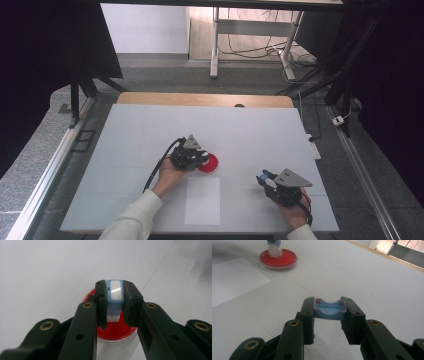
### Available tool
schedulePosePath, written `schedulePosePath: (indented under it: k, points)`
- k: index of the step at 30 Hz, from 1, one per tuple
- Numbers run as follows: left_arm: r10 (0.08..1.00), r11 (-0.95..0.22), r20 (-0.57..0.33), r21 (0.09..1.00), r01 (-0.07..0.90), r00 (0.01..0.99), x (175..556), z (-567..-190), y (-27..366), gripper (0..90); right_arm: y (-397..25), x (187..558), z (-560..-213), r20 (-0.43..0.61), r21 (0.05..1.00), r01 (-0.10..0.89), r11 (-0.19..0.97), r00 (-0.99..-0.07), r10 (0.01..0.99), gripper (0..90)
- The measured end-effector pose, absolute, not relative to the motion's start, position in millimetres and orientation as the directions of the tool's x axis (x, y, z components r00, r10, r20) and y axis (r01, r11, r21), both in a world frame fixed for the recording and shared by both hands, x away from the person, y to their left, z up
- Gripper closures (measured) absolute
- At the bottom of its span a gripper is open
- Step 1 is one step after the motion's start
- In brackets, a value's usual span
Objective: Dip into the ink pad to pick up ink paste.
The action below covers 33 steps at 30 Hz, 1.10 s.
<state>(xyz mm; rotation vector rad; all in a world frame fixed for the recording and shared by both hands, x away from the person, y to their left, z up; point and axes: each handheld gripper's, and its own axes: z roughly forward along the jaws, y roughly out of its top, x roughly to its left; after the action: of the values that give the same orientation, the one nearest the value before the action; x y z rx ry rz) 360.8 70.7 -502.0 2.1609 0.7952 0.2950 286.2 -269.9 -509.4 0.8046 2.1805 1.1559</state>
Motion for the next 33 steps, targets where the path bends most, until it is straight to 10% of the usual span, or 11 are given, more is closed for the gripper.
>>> schedulePosePath:
  k: [33]
  points:
    - [0.638, -0.503, -0.016, 0.748, 0.432, 0.770, 357.6, -505.9, 65.9, 76.2, -267.9, 285.7, -510.3, -0.180, 0.854, 0.248, 0.457, -0.684, 0.707, 64.5]
